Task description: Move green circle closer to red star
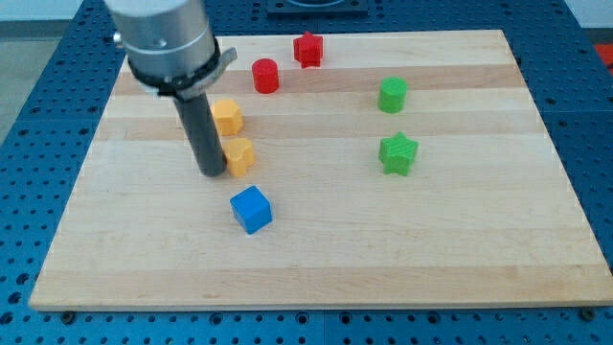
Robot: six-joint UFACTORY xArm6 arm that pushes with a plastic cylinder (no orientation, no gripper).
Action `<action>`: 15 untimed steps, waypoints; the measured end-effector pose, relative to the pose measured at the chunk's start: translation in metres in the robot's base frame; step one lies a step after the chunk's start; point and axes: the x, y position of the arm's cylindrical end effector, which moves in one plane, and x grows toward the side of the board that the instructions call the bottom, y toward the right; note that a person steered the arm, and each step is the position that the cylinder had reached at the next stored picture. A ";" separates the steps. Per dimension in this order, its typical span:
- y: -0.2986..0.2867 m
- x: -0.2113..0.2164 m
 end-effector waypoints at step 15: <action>0.208 -0.136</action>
